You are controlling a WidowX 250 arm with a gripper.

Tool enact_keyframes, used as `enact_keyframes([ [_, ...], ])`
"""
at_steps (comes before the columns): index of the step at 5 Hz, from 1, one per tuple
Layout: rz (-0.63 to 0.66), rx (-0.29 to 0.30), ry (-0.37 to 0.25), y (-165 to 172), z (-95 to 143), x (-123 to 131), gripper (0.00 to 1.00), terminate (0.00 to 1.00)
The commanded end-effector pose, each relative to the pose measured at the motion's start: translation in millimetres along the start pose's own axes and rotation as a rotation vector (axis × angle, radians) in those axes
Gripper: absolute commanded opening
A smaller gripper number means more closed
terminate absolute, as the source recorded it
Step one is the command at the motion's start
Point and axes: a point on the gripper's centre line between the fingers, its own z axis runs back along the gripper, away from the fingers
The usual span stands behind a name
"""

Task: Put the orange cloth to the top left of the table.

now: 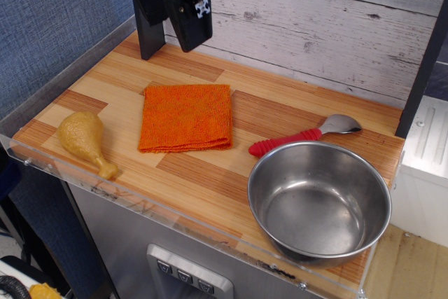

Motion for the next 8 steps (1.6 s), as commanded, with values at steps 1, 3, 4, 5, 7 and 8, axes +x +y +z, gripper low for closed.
enact_keyframes([
  [1, 0.047, 0.002, 0.045, 31.0, -40.0, 5.9, 1.0, 0.0],
  [3, 0.055, 0.037, 0.083, 52.8, -80.2, 13.0, 1.0, 0.0],
  [4, 0.031, 0.04, 0.107, 52.1, -101.0, 11.8, 1.0, 0.0],
  [5, 0.005, 0.051, 0.123, 49.3, -118.8, 8.4, 1.0, 0.0],
  [7, -0.036, 0.052, 0.17, 45.4, -145.6, -0.9, 1.0, 0.0],
  [8, -0.025, 0.039, 0.165, 42.5, -156.3, -8.0, 1.0, 0.0],
])
